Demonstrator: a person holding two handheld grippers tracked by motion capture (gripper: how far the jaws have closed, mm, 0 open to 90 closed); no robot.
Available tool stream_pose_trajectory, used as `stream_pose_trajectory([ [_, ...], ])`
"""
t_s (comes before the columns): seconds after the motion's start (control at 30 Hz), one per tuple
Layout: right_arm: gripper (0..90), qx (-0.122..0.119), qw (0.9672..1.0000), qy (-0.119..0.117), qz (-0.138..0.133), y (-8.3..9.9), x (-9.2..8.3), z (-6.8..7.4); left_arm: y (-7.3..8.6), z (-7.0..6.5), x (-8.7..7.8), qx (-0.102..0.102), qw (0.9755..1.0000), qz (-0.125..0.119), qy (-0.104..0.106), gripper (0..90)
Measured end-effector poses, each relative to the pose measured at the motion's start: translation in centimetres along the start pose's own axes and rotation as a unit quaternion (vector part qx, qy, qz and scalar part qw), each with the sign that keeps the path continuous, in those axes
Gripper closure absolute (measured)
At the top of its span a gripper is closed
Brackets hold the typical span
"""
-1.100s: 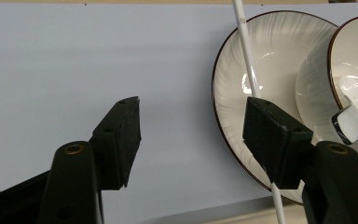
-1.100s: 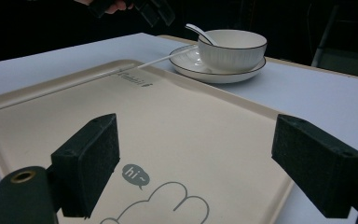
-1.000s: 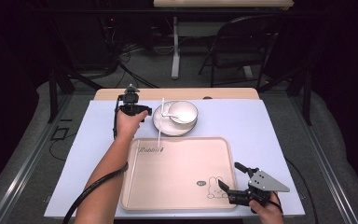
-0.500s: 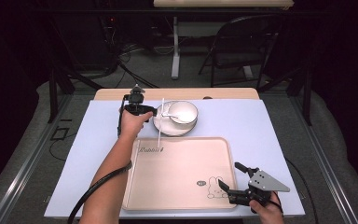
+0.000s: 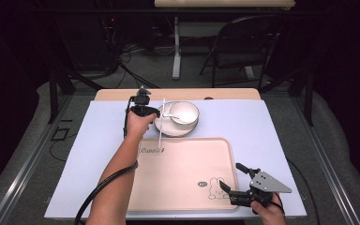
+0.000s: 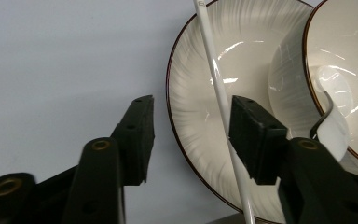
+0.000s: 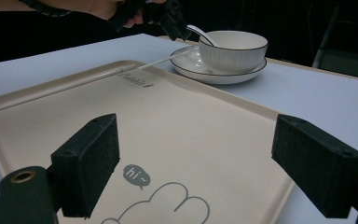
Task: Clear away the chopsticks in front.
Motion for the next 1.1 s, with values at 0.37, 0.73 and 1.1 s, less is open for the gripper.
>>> stream_pose_trajectory([
  [0.37,14.3,0.002,1.0,0.0,-0.001,0.0,-0.1,0.0,0.0,0.0,1.2,-0.026,0.9995,-0.008,0.018,63.7],
  [0.73,14.3,0.0,1.0,-0.002,-0.001,0.0,0.0,0.0,0.2,-0.3,1.6,-0.026,0.999,-0.002,0.035,65.1],
  [1.1,14.3,0.001,1.0,-0.002,-0.001,0.0,0.0,0.0,0.4,-0.2,2.0,-0.033,0.9979,0.0,0.056,67.9],
])
Point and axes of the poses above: each handheld gripper's, and its own axes: x roughly forward along the jaws, y roughly out of its underside, z roughly to its left, the point moved 2 cm from there along x, roughly forward along the jaws, and after that the axes turned 1 degree about z, right-handed, at the moved point
